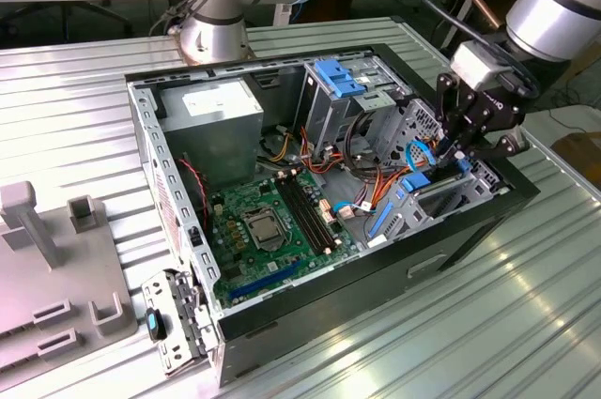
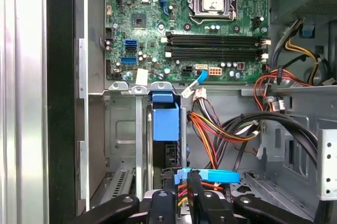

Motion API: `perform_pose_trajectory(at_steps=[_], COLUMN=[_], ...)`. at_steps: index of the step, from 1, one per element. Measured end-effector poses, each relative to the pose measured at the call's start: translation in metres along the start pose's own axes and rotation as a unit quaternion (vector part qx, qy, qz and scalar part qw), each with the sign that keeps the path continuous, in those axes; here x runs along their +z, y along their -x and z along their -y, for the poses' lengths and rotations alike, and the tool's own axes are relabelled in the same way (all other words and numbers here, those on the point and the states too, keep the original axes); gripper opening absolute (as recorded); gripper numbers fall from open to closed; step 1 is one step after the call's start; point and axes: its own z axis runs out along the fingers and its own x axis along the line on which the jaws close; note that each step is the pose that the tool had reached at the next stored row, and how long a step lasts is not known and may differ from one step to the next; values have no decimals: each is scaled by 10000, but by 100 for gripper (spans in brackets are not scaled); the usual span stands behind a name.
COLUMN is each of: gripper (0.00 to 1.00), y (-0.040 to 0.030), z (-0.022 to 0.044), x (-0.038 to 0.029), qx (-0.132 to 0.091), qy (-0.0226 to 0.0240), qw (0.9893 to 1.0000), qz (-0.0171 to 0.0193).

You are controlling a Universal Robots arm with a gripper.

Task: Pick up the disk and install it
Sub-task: 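Insert the second disk wire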

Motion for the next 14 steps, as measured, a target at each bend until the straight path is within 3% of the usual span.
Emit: perform_pose_trajectory(at_steps=[3,5,14], gripper=[22,11,11], y=[2,2,2], z=[0,0,0], x=[-25,-26,-30], qx=[0,0,0], qy=[-1,-1,-1], qw=[10000,10000,10000], qz=[7,6,6])
